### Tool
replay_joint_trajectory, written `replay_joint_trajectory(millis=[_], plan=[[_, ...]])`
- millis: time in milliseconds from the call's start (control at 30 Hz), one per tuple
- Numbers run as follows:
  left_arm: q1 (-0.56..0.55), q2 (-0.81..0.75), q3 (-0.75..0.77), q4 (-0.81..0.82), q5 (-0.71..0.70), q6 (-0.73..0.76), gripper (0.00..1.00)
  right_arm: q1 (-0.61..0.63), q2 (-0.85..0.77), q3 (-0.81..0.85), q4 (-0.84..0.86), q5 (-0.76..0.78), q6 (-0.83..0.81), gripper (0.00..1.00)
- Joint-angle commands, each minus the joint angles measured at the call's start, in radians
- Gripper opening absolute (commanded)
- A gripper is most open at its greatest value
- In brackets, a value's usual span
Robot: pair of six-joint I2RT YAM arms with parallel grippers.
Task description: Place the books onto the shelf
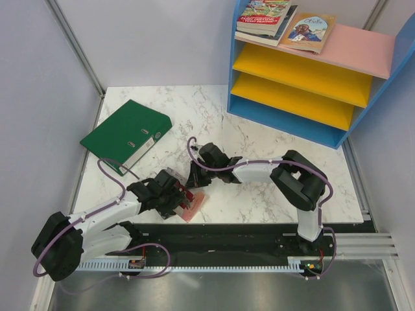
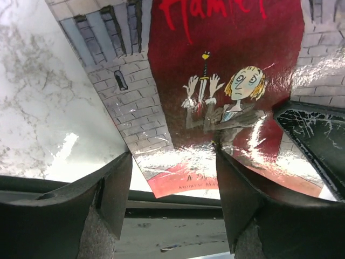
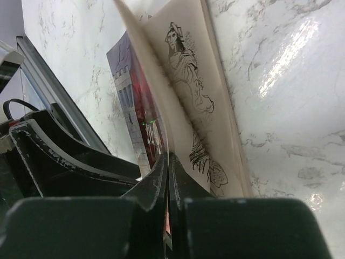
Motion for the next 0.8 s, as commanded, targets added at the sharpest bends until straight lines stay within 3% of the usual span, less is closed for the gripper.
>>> replay_joint_trajectory(millis=[0,100,200,267,300,367,433,567,767], plan=[[0.001,-0.051,-0.005,0.055,-0.073,0.116,0.71,-0.048,-0.069,-0.019,-0.037,-0.030,-0.007,0.04],[0.001,-0.149,0.004,0.066,-0.124,0.150,0.71,-0.128,-0.135,-0.054,-0.014,-0.088,0.006,0.04],[0.001,-0.263,-0.032,0.177,-0.167,0.199,0.70,-0.213,-0.218,-0.097,0.006,-0.164,0.023,0.04],[0.001,-0.341,-0.065,0.323,-0.178,0.242,0.78,-0.271,-0.288,-0.125,0.005,-0.209,0.025,0.04],[0.001,-0.360,-0.103,0.377,-0.179,0.248,0.87,-0.292,-0.311,-0.132,0.005,-0.223,0.034,0.04],[0.001,-0.383,-0.138,0.525,-0.173,0.273,0.93,-0.339,-0.377,-0.152,0.005,-0.263,0.046,0.04],[0.001,-0.366,-0.166,0.605,-0.153,0.291,1.00,-0.364,-0.432,-0.163,0.005,-0.285,0.065,0.04],[0.001,-0.248,-0.165,0.843,-0.080,0.342,1.00,-0.401,-0.504,-0.166,0.002,-0.322,0.102,0.04],[0.001,-0.124,-0.087,1.023,-0.035,0.383,1.00,-0.415,-0.578,-0.183,-0.028,-0.323,0.117,0.05]])
